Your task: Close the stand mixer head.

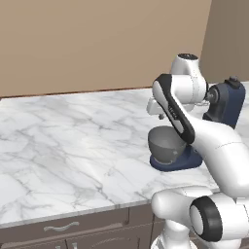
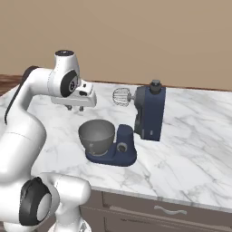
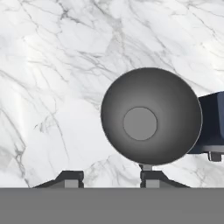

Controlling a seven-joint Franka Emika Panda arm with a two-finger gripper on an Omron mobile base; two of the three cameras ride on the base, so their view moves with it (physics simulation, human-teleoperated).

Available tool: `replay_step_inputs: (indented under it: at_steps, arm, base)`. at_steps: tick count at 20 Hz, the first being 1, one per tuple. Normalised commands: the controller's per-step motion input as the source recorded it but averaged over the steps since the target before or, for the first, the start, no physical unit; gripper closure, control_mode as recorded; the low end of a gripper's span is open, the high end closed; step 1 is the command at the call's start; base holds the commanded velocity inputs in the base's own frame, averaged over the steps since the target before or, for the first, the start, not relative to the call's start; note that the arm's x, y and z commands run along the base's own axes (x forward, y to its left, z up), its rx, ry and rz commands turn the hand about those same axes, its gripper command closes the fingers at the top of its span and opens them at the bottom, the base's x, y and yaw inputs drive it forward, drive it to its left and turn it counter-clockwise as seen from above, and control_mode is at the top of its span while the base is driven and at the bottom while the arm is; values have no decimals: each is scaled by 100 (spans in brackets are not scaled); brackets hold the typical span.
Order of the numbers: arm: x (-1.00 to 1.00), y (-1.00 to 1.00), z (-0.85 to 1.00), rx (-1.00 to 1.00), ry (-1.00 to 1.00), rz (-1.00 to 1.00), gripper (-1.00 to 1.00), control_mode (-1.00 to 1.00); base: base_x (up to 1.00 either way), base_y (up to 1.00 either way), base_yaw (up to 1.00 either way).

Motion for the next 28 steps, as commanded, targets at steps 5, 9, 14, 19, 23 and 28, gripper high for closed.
replay_step_inputs:
  at_steps: [5,9,14,19,23,28]
  arm:
    - [-2,-23,0,-1,-4,1,-100,-100]
    - [-43,-73,0,0,-1,7,-100,-100]
    - [-83,-99,0,0,-1,1,-100,-100]
    - [-83,-100,-2,0,-7,0,-100,-100]
    - [-33,-100,-1,0,-8,1,-100,-100]
    - [15,-100,-5,3,-1,5,-100,-100]
  base:
    - [0,0,0]
    - [0,0,0]
    - [0,0,0]
    - [0,0,0]
    - [0,0,0]
    - [0,0,0]
